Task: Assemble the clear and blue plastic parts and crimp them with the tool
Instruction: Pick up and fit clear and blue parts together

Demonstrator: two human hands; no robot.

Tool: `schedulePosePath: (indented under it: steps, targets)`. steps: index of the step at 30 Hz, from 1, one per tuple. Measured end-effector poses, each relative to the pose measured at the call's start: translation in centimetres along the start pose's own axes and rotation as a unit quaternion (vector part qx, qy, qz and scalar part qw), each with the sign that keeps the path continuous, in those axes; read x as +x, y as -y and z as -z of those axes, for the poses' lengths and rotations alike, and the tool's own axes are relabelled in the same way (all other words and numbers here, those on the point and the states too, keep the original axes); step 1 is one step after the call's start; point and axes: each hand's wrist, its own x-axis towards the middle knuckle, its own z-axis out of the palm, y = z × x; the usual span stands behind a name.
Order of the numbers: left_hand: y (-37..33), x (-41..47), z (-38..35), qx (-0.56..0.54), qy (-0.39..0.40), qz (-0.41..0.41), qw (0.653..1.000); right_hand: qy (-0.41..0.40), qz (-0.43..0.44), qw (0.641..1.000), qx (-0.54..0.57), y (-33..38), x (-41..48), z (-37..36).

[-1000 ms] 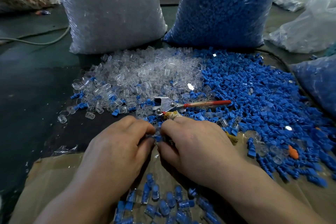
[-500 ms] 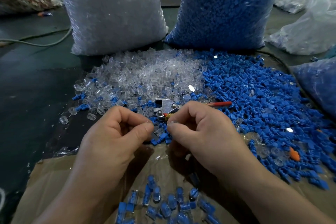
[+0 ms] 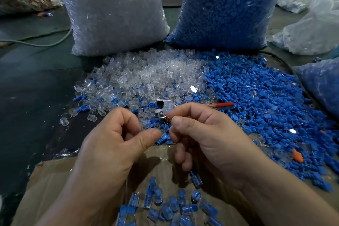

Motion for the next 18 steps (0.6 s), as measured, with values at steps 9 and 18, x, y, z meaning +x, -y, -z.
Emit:
schedulePosePath:
  steps: [9, 18]
  targets:
    - [0.3, 0.4, 0.4, -0.002, -0.014, 0.042, 0.999, -0.042, 0.025, 0.987, -0.153, -0.6, -0.1, 0.1]
    - [1.1, -0.3, -0.2, 0.262, 0.021, -0.058, 0.963, -0.104, 0.163, 0.848, -0.493, -1.0, 0.1, 0.2]
